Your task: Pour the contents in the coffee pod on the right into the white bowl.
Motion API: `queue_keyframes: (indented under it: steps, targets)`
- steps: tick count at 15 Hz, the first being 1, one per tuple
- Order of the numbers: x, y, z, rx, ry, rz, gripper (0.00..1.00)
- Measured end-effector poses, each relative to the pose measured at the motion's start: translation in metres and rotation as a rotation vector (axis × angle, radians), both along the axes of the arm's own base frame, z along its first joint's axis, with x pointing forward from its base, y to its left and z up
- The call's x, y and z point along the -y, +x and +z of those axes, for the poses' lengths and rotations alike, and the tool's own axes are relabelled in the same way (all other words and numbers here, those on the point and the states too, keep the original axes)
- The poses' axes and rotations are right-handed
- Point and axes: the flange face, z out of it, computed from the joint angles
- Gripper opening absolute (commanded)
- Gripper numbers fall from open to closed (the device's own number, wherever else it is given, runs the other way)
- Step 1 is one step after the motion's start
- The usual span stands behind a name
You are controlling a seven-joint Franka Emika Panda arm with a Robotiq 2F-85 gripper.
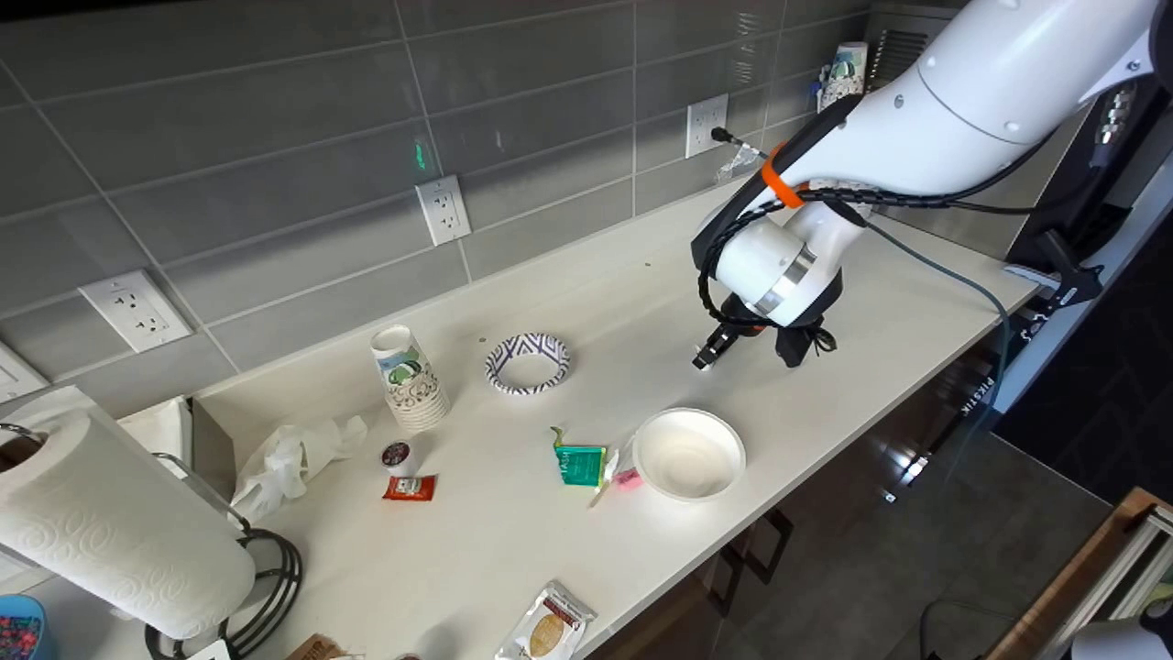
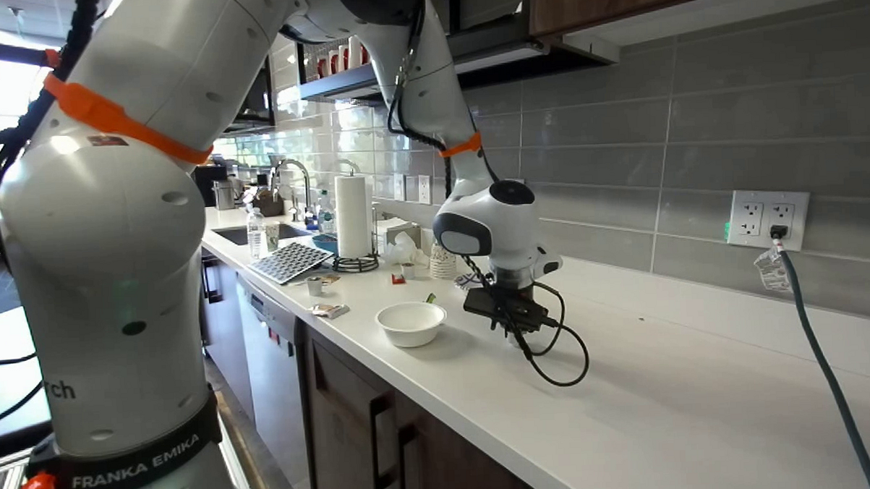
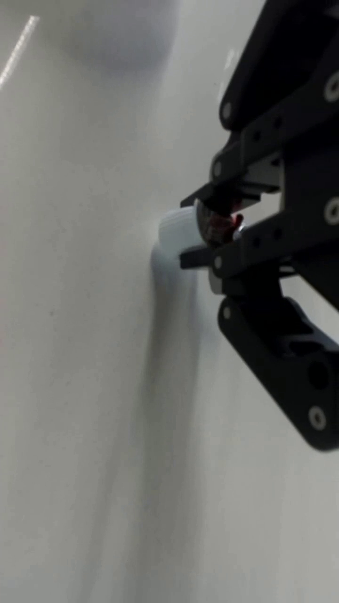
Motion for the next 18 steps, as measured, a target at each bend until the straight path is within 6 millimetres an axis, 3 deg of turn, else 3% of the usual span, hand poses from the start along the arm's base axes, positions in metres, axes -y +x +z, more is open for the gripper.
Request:
queue_keyframes:
  steps: [8,13,18]
  targets:
    - [-0.008,-0.007,0.009,0.002,-0.027,0.055,0.25]
    - [-0.014,-0.021,0.014,-0.023,-0.091,0.14,0.15]
    - [-0.017,-0.032,0.023,-0.043,-0.156,0.201,0.18]
